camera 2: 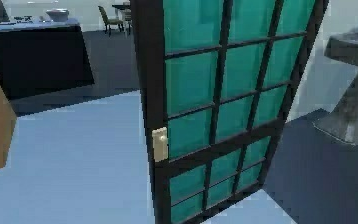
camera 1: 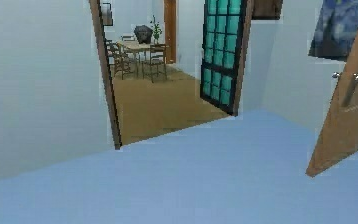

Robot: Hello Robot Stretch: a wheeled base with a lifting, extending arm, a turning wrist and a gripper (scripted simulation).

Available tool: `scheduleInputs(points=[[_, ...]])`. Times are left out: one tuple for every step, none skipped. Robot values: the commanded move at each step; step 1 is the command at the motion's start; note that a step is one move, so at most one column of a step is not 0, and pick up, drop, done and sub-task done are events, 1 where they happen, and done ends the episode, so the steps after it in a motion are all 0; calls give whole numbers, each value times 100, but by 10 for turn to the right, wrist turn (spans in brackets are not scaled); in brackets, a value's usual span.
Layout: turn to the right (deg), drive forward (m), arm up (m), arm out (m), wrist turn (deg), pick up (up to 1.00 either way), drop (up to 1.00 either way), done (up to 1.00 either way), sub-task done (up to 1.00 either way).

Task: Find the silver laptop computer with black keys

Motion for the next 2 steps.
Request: scheduleInputs(points=[[0, 100, 0, 0, 0, 0, 0, 0, 0], [-30, 0, 0, 0, 0, 0, 0, 0, 0]])
